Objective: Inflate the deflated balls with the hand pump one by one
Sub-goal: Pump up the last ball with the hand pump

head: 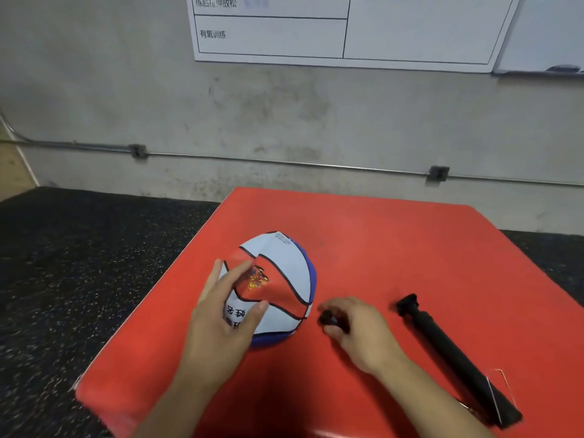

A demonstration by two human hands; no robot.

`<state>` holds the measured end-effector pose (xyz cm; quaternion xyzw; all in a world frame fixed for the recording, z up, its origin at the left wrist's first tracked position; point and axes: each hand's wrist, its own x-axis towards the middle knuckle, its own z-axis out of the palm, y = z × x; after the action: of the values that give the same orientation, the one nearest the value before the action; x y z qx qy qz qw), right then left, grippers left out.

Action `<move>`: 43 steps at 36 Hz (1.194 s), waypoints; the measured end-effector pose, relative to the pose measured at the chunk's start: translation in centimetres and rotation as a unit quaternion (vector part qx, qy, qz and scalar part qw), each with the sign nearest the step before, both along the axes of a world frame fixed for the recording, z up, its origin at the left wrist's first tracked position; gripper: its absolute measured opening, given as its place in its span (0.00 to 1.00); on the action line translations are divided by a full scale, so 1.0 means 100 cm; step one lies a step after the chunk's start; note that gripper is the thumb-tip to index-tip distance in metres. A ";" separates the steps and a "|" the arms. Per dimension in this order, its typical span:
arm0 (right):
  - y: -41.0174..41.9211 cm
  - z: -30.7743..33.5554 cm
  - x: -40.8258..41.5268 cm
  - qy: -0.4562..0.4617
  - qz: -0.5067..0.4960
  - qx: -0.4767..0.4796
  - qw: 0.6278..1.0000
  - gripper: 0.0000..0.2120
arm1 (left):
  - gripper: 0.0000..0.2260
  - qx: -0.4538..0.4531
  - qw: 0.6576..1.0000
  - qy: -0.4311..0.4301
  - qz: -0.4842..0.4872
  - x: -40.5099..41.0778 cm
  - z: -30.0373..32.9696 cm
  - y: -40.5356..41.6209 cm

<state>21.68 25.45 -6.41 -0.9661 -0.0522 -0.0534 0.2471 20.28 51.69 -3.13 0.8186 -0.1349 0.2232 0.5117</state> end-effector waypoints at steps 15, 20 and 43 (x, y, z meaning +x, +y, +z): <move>-0.017 0.050 -0.060 -0.162 -0.031 0.342 0.925 0.15 | 0.39 0.018 0.999 0.019 -0.036 -0.018 0.004 -0.019; -0.020 0.057 -0.076 -0.195 -0.025 0.368 0.909 0.17 | 0.38 -0.061 0.981 0.103 -0.154 -0.029 0.005 -0.036; -0.036 0.064 -0.089 -0.171 -0.028 0.456 0.873 0.13 | 0.39 0.043 0.995 -0.015 -0.086 -0.029 0.013 -0.069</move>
<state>12.82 21.90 0.02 -0.7226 -0.0365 -0.2426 0.6462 17.37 44.82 -1.84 0.8218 -0.2218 0.1852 0.4911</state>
